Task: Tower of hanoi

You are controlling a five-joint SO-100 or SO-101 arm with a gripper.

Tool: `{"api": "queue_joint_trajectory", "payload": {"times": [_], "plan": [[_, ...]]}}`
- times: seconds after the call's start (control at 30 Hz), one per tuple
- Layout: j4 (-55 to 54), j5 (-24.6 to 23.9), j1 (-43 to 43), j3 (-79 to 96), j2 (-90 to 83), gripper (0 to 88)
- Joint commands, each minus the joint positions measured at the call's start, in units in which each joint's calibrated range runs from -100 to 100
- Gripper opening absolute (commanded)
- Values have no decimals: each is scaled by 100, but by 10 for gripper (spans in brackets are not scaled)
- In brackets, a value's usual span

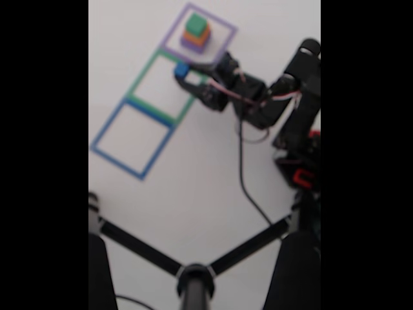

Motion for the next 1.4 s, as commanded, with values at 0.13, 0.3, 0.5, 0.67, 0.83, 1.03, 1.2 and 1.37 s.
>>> {"api": "queue_joint_trajectory", "payload": {"times": [0.13,0.3,0.5,0.67,0.83,1.03,1.2,1.37], "plan": [[-765,0,-134,-482,824,71],[-894,0,-195,-782,1257,74],[-1040,0,-286,-936,1617,81],[-1121,0,-332,-936,1794,91],[-1186,0,-347,-963,1962,117],[-1218,0,-339,-1000,2058,214],[-1186,0,-256,-991,1882,264],[-554,0,-195,-672,888,231]]}}
